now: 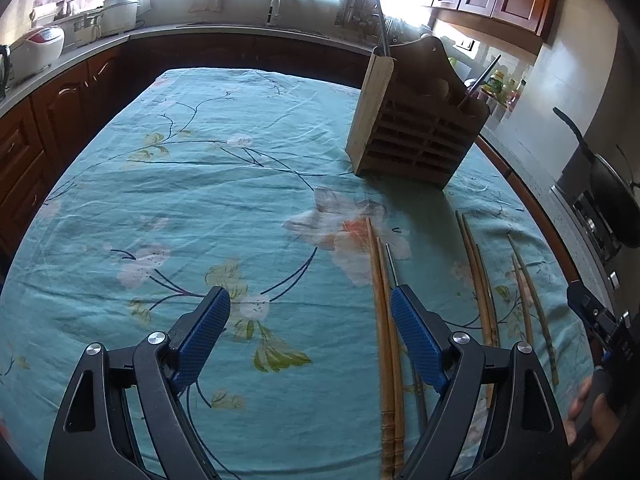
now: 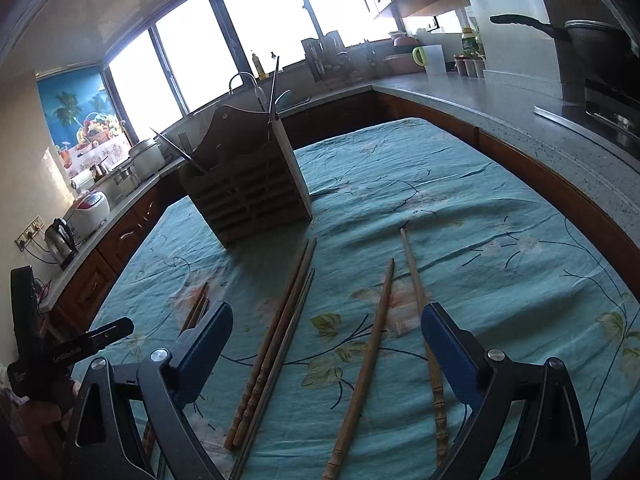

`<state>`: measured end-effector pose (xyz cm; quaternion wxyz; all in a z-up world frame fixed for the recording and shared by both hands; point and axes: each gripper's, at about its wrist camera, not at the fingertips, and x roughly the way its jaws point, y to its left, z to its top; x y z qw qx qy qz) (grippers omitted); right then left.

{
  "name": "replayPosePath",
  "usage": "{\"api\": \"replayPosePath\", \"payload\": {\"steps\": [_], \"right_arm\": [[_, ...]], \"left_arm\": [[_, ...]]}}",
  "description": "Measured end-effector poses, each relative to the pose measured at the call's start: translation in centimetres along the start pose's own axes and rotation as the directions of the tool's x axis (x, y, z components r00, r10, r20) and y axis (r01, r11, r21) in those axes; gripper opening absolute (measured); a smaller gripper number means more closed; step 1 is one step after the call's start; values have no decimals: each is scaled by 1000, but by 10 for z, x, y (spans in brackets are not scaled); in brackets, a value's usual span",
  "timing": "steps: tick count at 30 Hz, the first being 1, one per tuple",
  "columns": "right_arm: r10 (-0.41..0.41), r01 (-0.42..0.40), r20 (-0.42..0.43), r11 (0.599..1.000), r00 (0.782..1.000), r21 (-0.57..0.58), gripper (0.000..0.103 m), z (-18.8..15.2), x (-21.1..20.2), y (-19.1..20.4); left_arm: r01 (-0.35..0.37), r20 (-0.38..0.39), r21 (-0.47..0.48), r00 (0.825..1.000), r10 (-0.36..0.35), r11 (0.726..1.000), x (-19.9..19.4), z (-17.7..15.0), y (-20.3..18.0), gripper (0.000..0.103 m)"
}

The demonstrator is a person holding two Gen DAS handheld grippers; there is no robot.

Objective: Organize utensils
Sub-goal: 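Move both tools back toward the wooden chopsticks on the cloth, then grasp a wooden chopstick with the left tool while the right tool grasps another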

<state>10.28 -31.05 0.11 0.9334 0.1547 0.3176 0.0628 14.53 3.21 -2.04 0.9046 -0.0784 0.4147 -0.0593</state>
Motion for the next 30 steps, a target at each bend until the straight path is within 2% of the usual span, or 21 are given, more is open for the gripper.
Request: {"api": "replayPosePath", "payload": {"steps": [6,9,16,19,23,27,30], "right_arm": [[-8,8,-28,1000,1000,-9,92,-2,7,1],[-5,5,-51,1000,999,-9,85,-1,14,1],[8,-11,-102,999,995,-31,58,16,43,10],[8,-13,-125,999,992,-39,49,25,62,14],[6,-13,-174,999,985,-39,31,35,91,15],[-9,2,-204,999,979,-33,25,42,113,14],[-11,4,-229,1000,973,-31,20,45,126,14]], "left_arm": [[-5,-28,8,1000,5,1000,9,1,-4,84],[0,-42,7,999,1,1000,14,4,-5,84],[14,-92,27,996,-12,1000,38,26,-13,80],[17,-126,55,992,-10,998,54,38,-19,73],[41,-163,88,986,-26,995,74,50,-30,63],[57,-195,120,980,-32,991,90,58,-40,42],[65,-216,138,976,-34,988,100,60,-45,33]]}}
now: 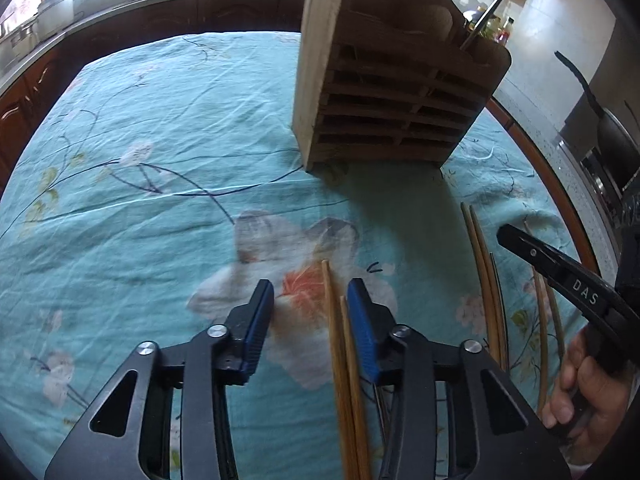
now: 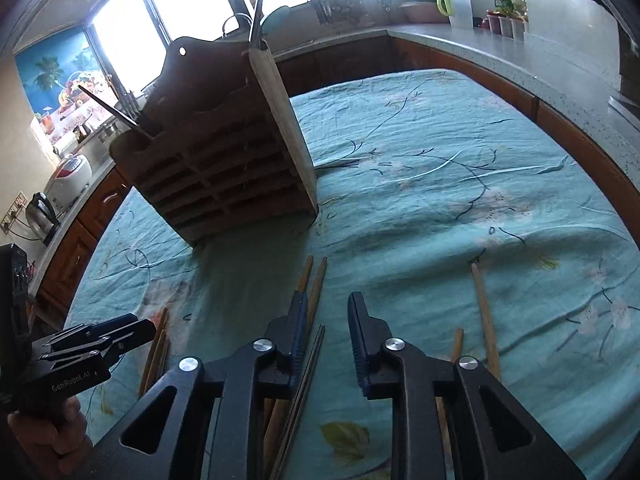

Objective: Organize utensils
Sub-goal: 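Grasp a wooden chopstick with the left tool while the right tool grasps another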

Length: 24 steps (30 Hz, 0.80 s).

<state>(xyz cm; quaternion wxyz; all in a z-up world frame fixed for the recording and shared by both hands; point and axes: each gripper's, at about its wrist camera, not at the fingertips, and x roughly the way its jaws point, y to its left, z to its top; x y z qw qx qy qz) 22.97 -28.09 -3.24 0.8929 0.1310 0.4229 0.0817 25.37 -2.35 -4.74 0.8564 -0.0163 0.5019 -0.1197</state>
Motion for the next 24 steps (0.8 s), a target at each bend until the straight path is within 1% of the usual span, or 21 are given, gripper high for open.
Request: {"api": "replayPosePath", "payload": {"steps": [1,4,6,8,10,14,17,18,20,22,24], "right_arm": [[8,-8,-5,1000,1000,3,19,1,3,1],[-8,7,-38,1000,999,-30,15,3,13,6],[-7,4,-68,999,998,-39,11,3,22,9],[-27,23,-62,997,998,-71,10,3,21,12],[-24,20,-65,997,998,-70,10,3,20,11],[-55,49,-62,994,997,-103,10,5,26,20],[-80,72,-52,988,995,-136,10,7,31,27],[-85,78,-47,987,995,-144,11,7,32,28],[-90,83,-38,985,995,-154,10,6,32,30],[-88,82,-35,986,996,-148,9,6,32,29],[-58,54,-39,992,998,-111,7,7,29,24]], "left_arm": [[-5,0,6,1000,5,1000,2,1,-1,33],[-14,5,23,1000,13,1000,3,2,-2,29],[-12,3,29,1000,12,1000,3,3,2,23],[-1,2,33,1000,1,999,2,2,7,23],[0,-4,44,1000,0,999,2,3,6,23],[-28,-4,96,1000,29,995,7,5,-6,23],[-74,12,155,997,73,985,9,3,-18,22],[-78,20,169,997,76,982,9,2,-20,17],[-73,21,169,997,71,983,9,2,-20,7],[-52,10,146,999,51,988,8,3,-16,5],[-36,15,126,999,34,991,3,2,-12,4]]}}
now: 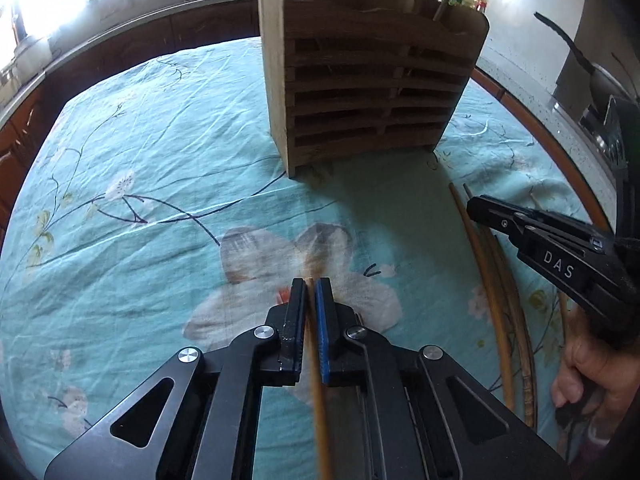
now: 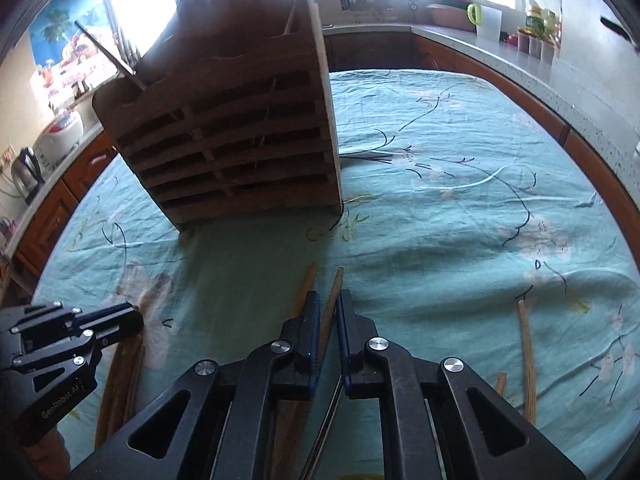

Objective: Organize utensils
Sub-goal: 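Grasp a wooden chopstick with the left tool while the right tool grasps another, then carry both wooden chopsticks up and lower them into the wooden holder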

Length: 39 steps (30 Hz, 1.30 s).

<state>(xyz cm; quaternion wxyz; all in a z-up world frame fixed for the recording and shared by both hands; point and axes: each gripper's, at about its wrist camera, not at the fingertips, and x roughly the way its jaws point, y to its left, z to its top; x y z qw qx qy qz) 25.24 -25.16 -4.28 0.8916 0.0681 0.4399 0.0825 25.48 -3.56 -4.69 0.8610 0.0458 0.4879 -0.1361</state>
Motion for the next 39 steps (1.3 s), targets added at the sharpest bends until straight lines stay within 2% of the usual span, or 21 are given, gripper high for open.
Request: {"api": "replayPosePath", "payload": {"steps": [6,13,20,26,34,39], "right_arm": [[92,-96,68,994,993,58,6,5,-33,-3],[164,-177,193,983,967,52,5,9,-101,-1],[198,-216,308,976,931,26,5,14,-160,5],[200,-221,393,975,897,8,5,25,-194,3],[193,-211,450,977,872,-10,5,41,-213,4],[192,-209,460,978,867,-15,5,48,-214,5]], "left_arm": [[46,81,-46,996,-42,998,-42,-5,15,4],[104,195,-90,977,-85,990,-103,-4,29,4],[130,321,-77,942,-99,989,-165,-2,30,4],[142,402,-72,910,-101,987,-200,5,31,4],[143,455,-82,886,-91,986,-217,15,34,4],[144,474,-86,876,-86,986,-221,22,34,4]]}}
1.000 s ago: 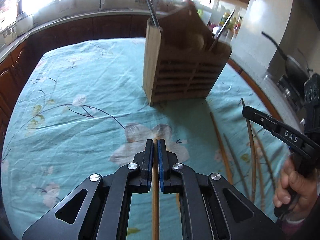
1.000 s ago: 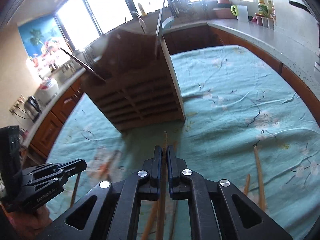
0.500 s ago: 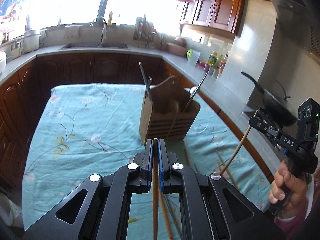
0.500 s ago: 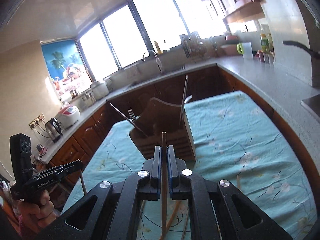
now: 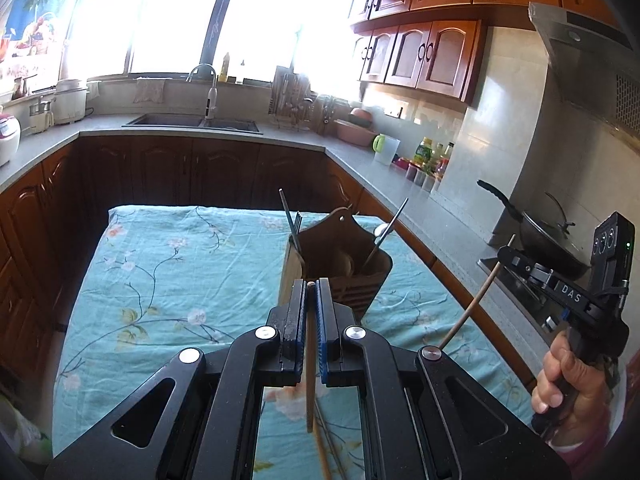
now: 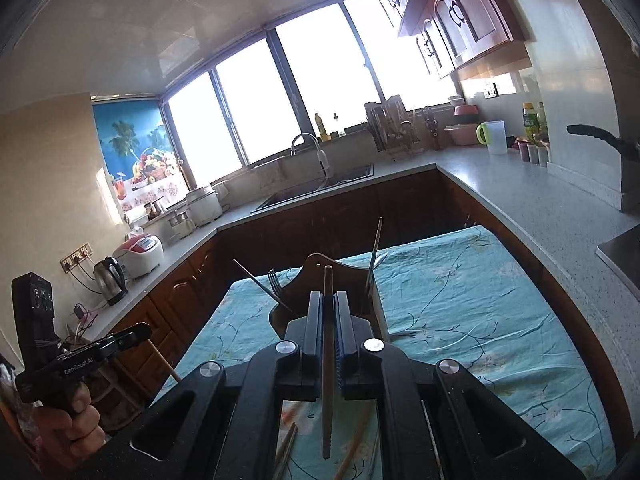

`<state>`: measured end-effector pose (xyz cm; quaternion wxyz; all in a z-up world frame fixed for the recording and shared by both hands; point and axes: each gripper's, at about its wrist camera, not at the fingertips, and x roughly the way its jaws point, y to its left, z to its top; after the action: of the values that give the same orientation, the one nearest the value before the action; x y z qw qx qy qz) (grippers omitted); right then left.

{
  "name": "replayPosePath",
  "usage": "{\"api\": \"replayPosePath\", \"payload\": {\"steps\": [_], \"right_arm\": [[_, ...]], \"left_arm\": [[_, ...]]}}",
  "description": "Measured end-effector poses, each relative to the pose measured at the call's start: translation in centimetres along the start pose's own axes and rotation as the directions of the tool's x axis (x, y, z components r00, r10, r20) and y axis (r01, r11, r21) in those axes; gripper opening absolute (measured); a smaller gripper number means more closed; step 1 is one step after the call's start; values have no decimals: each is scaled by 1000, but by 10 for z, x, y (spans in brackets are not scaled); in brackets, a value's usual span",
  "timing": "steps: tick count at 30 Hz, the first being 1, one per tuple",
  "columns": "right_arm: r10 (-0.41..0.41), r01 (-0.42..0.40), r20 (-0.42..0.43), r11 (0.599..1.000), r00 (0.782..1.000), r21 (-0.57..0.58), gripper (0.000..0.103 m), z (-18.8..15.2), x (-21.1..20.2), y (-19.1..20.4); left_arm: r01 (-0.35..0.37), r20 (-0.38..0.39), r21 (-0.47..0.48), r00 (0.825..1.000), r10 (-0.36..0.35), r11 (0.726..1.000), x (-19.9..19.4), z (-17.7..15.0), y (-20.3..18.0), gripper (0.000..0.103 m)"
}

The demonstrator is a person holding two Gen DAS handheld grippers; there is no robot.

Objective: Organize utensils
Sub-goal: 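Carry both wooden chopsticks up and lower them into the wooden holder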

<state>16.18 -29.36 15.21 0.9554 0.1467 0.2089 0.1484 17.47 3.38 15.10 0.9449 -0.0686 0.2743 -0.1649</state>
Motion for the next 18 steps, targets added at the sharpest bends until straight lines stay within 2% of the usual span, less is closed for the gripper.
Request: {"api": "replayPosePath", "payload": {"steps": [12,18], "right_arm": [[-11,11,38,1000,999,6,5,19,9,-7],[-17,17,103,1000,994,3,5,51,17,-7]], "left_arm": [[-1,72,1,997,1,1000,2,34,-4,4],[6,133,20,991,-8,1000,10,69,-12,4]]}}
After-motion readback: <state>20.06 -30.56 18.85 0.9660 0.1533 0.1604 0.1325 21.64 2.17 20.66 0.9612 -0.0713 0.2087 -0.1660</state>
